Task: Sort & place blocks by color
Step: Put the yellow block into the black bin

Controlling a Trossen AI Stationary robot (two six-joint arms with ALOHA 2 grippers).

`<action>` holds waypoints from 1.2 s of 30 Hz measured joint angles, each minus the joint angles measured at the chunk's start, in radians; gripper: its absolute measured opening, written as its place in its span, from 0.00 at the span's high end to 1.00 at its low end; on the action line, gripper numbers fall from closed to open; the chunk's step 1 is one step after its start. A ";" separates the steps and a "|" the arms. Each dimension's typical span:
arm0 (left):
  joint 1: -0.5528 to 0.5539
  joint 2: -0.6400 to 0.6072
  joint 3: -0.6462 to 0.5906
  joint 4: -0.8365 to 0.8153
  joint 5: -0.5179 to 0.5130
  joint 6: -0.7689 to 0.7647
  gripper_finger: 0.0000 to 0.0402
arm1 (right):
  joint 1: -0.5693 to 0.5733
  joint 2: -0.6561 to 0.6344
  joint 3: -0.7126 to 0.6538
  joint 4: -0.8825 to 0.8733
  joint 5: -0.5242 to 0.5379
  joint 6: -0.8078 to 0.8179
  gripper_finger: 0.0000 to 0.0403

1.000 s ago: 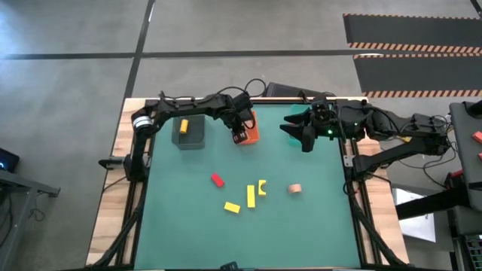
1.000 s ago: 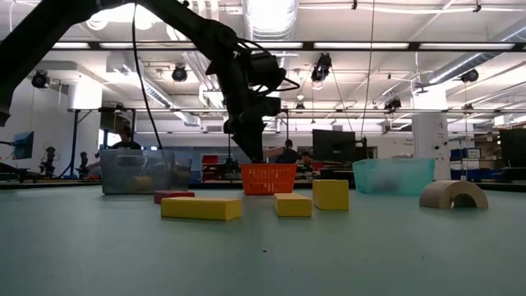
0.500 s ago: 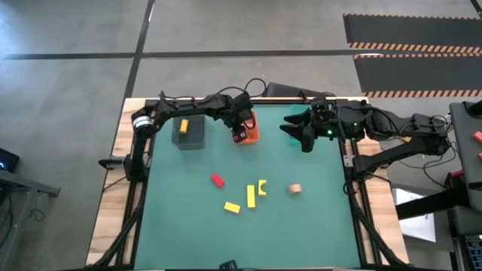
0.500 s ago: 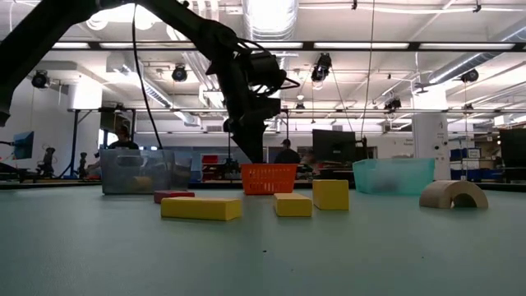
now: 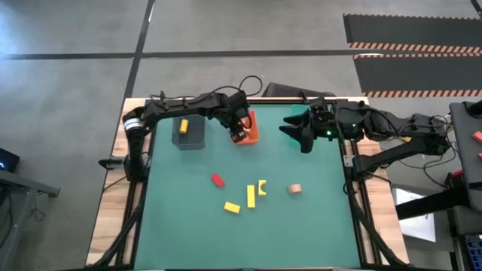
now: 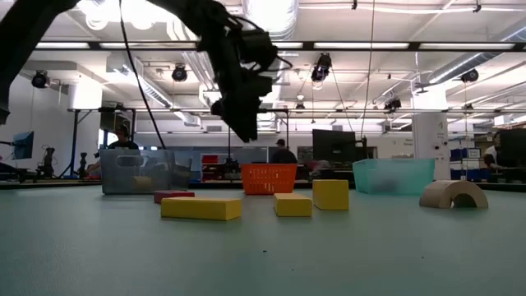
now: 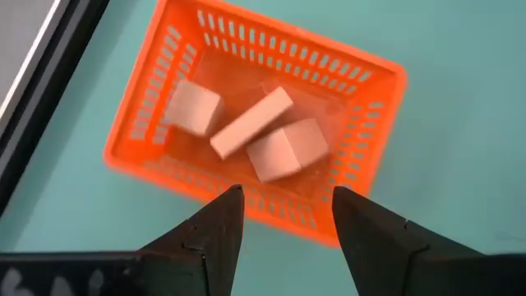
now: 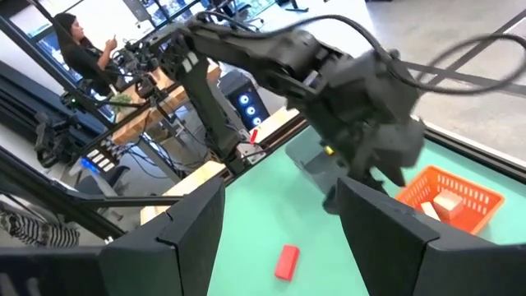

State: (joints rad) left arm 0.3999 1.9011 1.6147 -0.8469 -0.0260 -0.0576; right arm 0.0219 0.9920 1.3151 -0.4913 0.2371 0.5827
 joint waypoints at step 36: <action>-0.546 -0.357 -0.355 0.039 0.088 -0.073 0.57 | 0.000 0.068 -0.013 -0.175 -0.035 0.291 0.44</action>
State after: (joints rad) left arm -0.1458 1.5441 1.2601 -0.8082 0.0623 -0.1303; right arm 0.0219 1.0603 1.3025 -0.6660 0.2016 0.8733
